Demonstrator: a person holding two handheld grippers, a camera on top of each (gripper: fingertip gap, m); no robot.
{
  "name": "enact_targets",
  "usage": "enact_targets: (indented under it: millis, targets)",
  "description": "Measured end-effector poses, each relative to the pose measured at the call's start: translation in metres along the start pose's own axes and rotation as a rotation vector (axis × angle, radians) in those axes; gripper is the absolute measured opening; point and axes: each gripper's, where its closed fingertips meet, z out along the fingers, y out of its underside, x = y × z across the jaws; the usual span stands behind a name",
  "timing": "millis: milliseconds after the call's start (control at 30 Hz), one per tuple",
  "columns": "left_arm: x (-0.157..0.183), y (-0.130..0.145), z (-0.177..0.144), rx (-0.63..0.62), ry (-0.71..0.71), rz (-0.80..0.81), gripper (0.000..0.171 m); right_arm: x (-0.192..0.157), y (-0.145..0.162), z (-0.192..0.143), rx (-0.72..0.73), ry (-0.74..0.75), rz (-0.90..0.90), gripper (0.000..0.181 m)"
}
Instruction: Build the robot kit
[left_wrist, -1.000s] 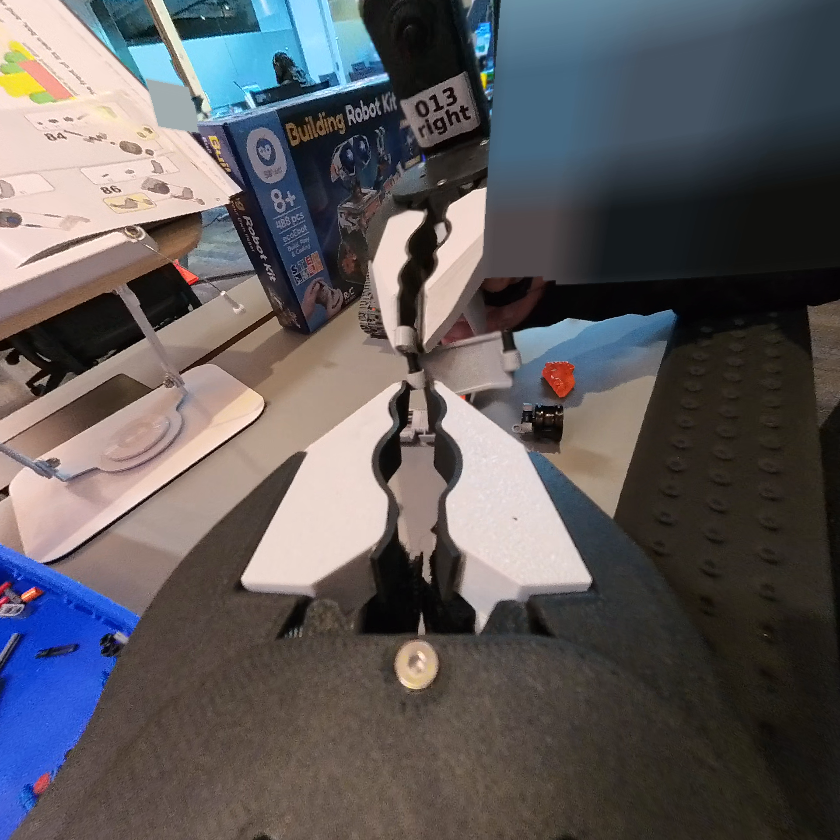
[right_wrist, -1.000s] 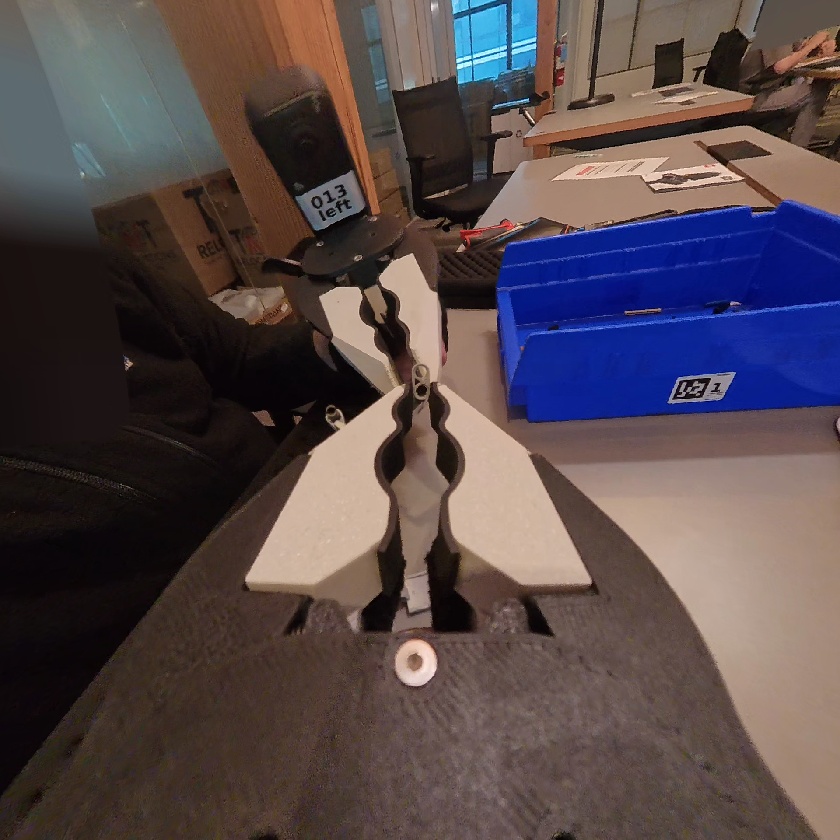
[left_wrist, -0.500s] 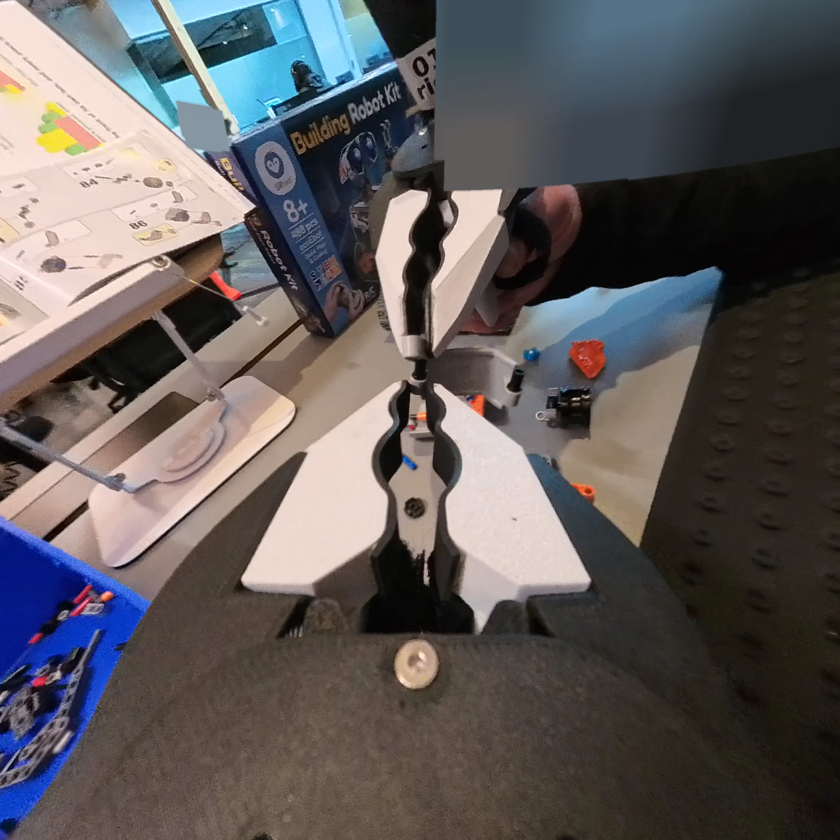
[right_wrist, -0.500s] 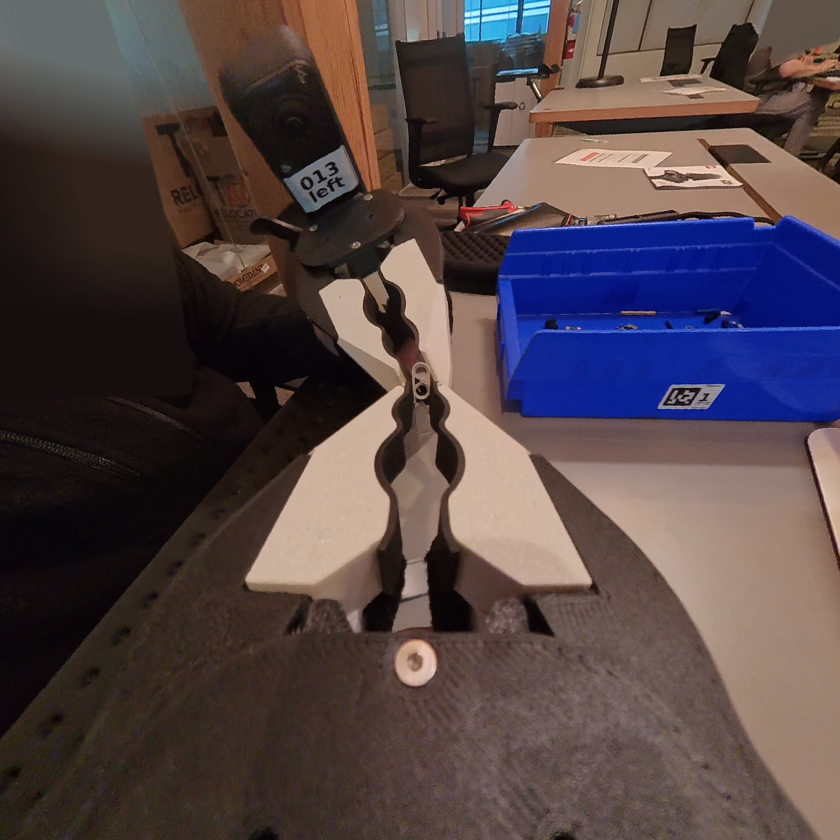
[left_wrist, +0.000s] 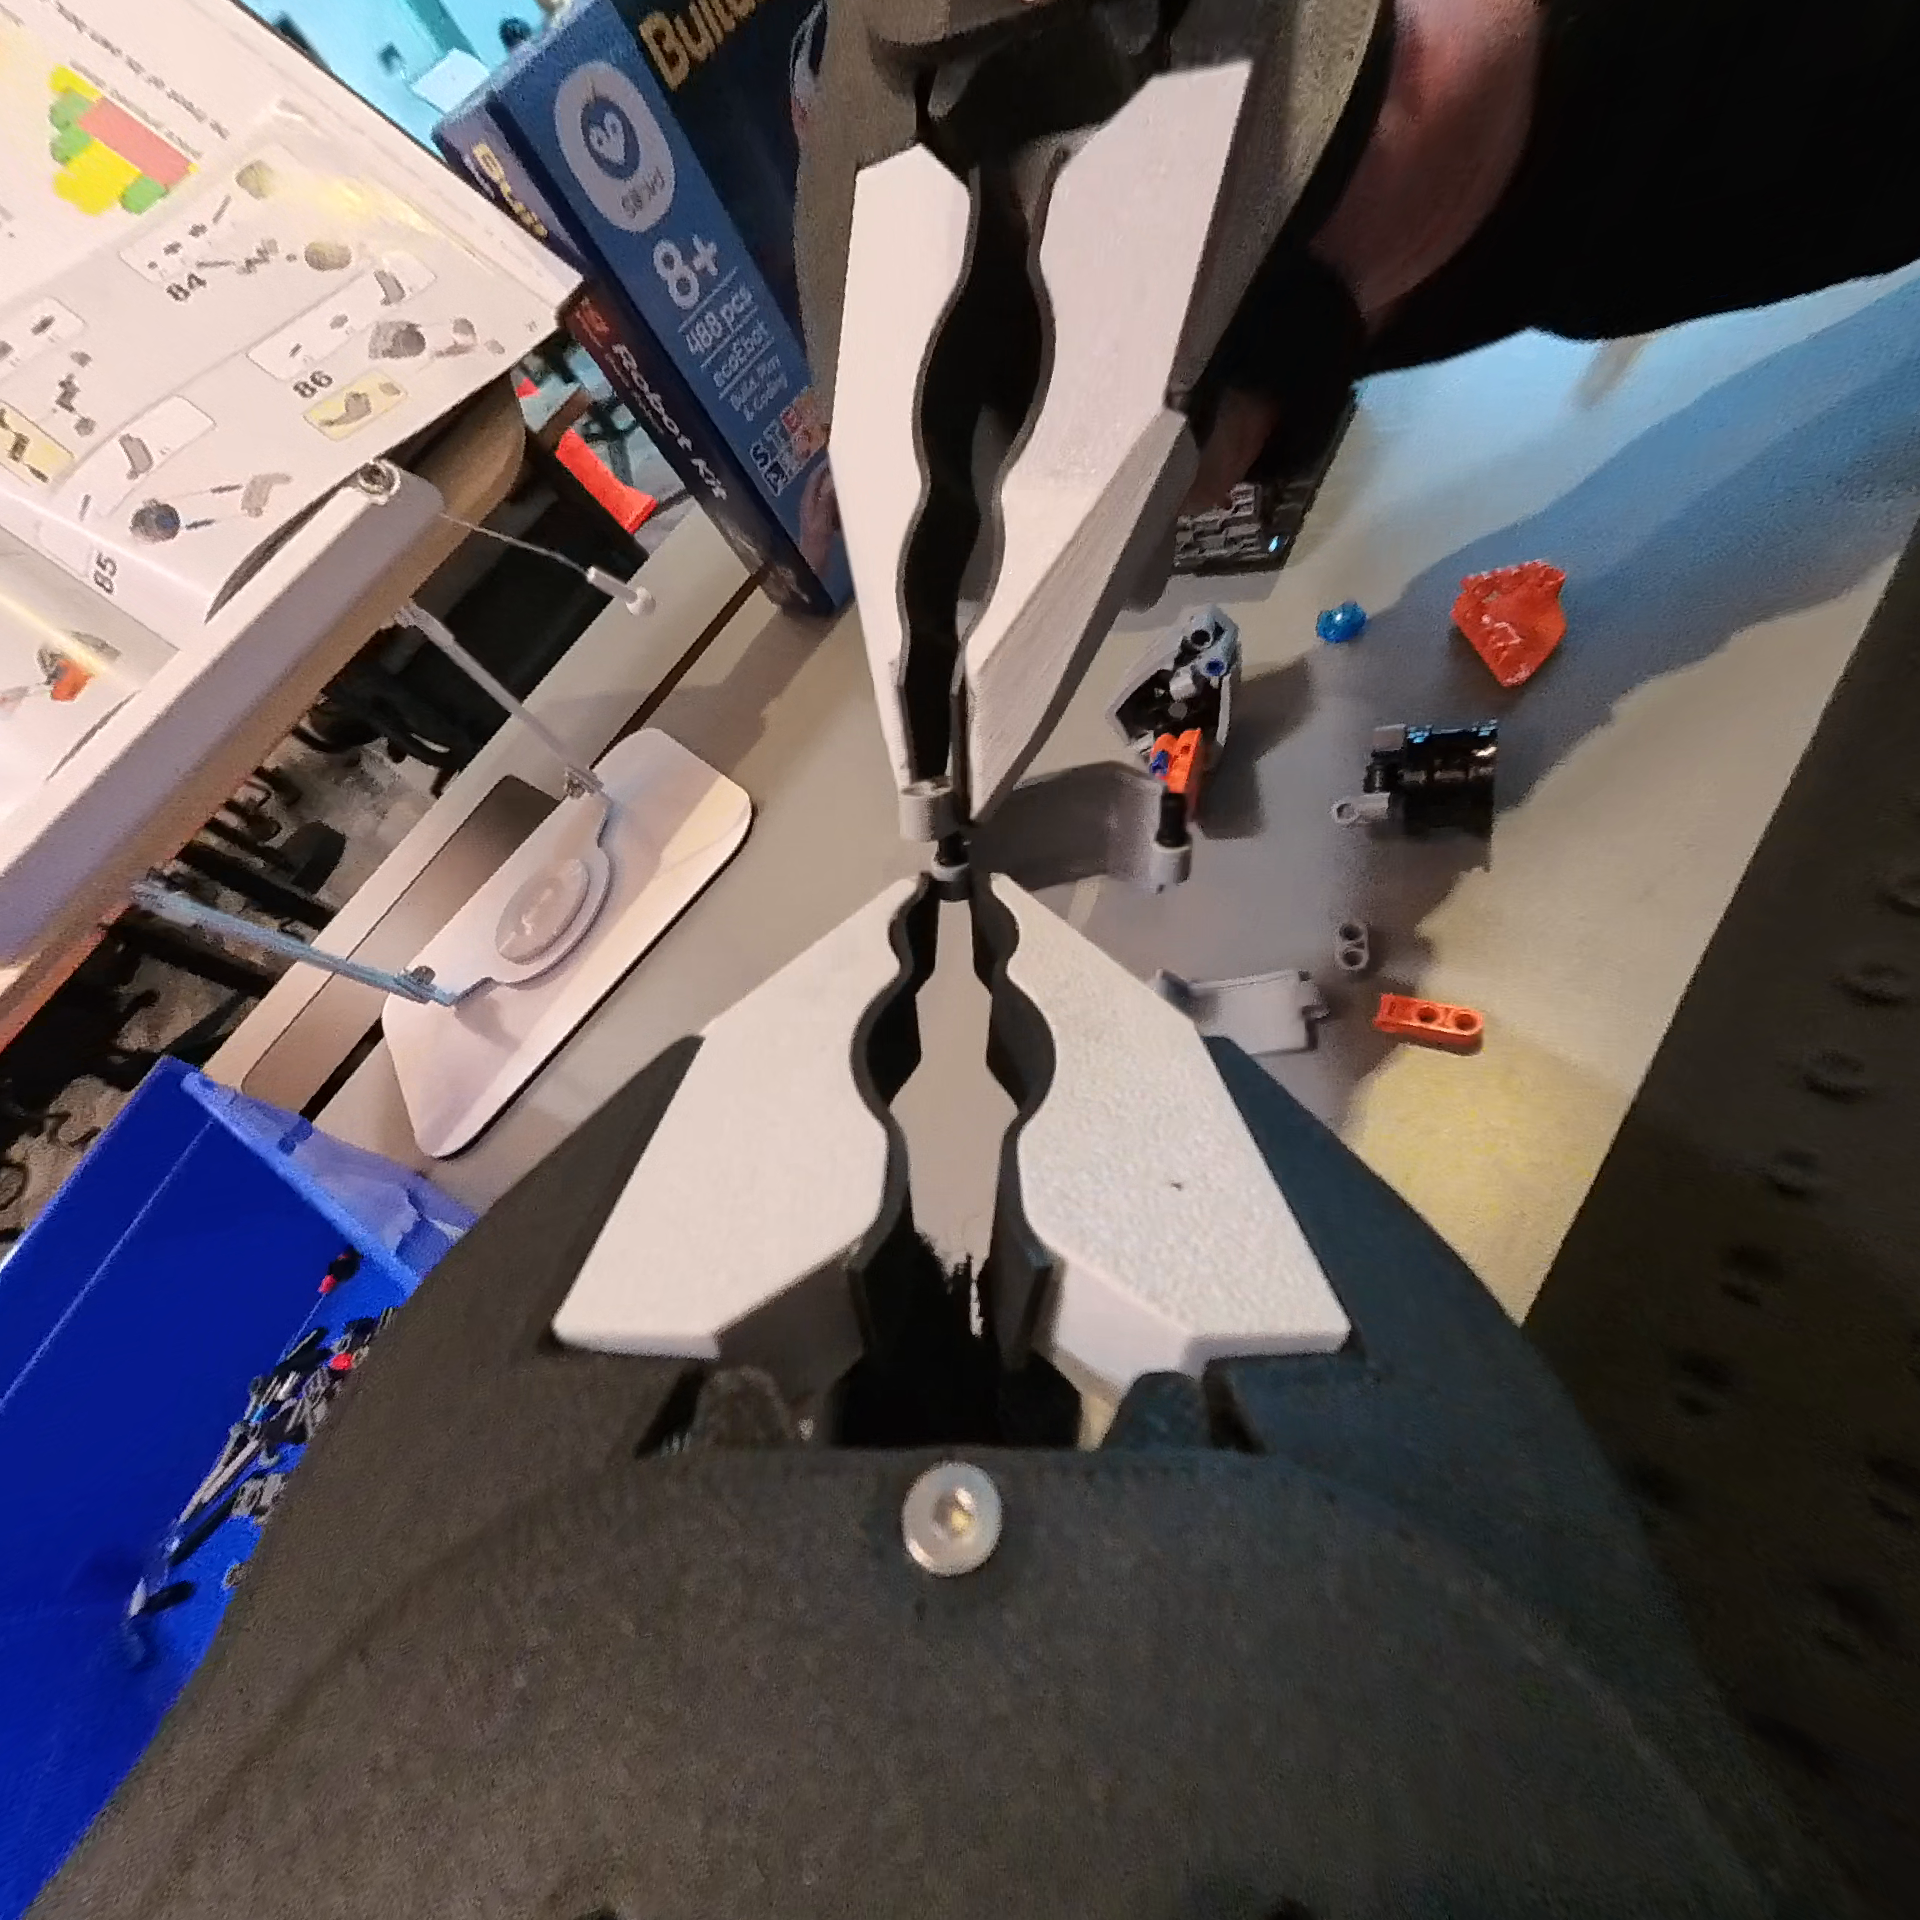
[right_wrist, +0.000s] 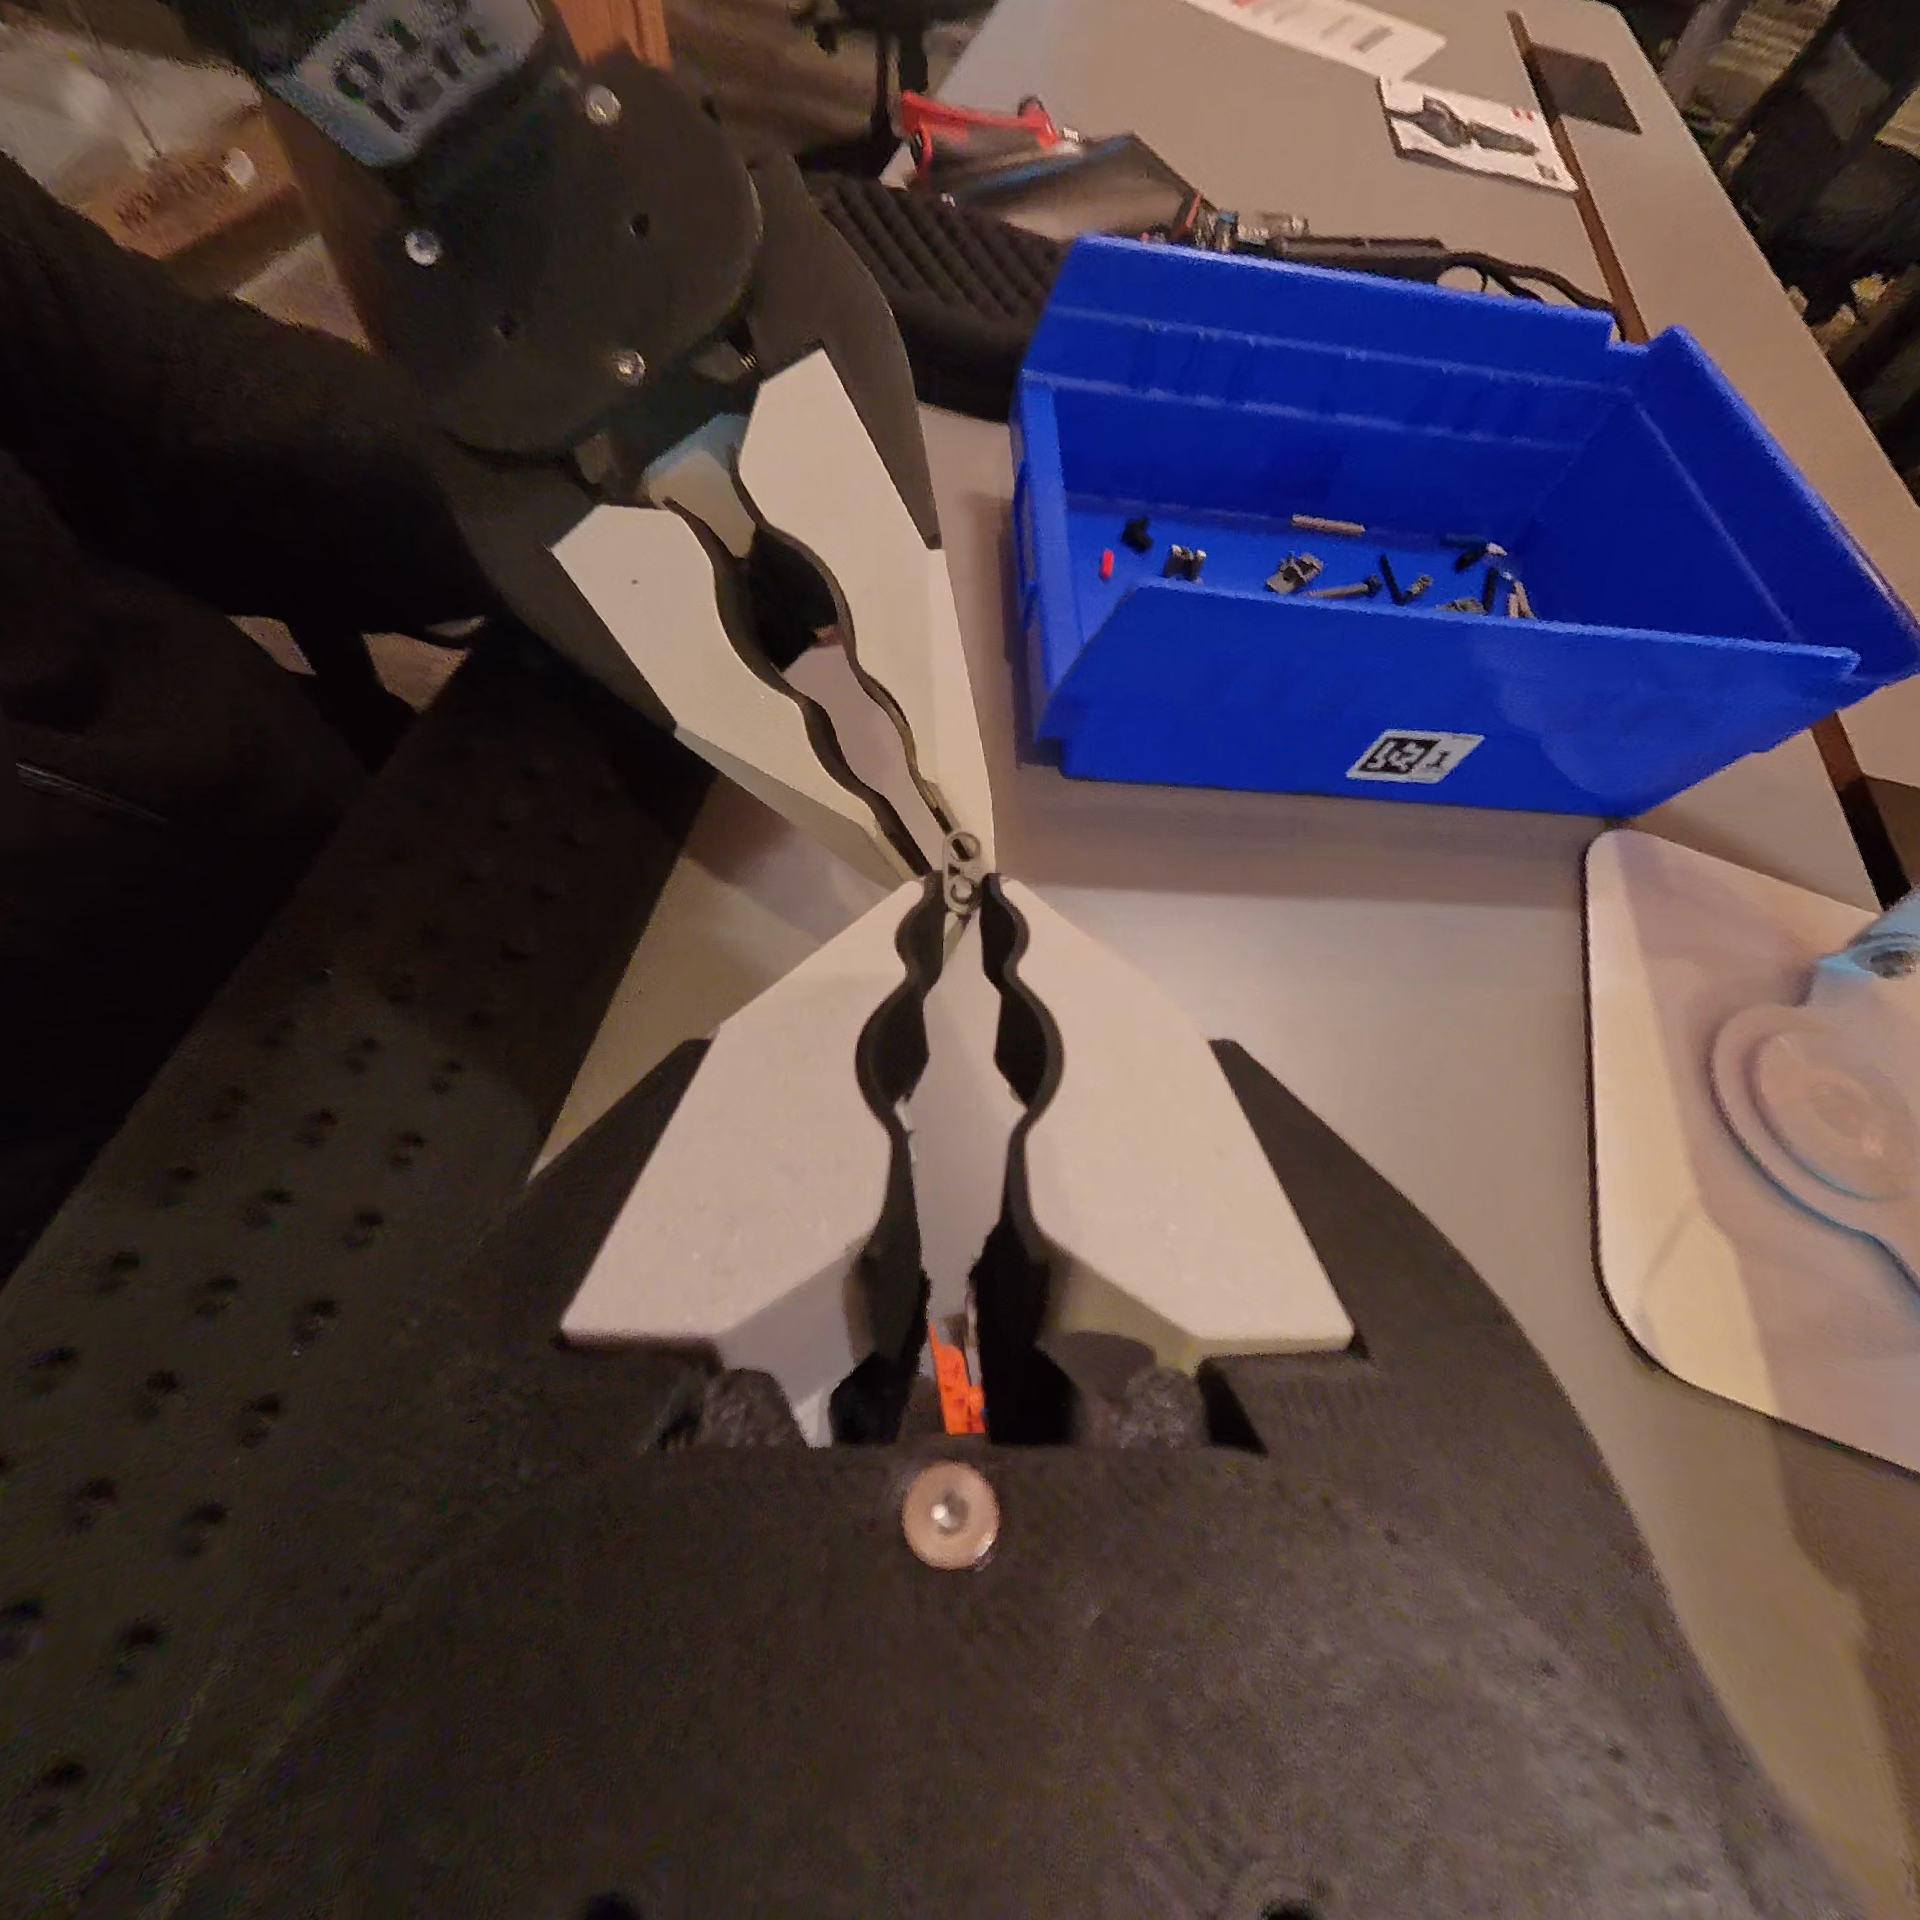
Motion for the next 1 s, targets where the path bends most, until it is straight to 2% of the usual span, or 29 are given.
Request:
enact_targets:
  millis: [333,633,1000]
  targets:
    - [0.004,0.012,0.007,-0.070,-0.011,0.017,0.003,0.002,0.012,0.007,-0.070,0.025,-0.022,0.003]
    - [0.007,0.023,0.016,-0.159,-0.046,0.098,0.003,0.004,0.026,0.012,-0.172,0.063,-0.048,0.003]
    - [0.010,0.037,0.024,-0.265,-0.105,0.204,0.002,0.007,0.045,0.019,-0.290,0.083,0.026,0.003]
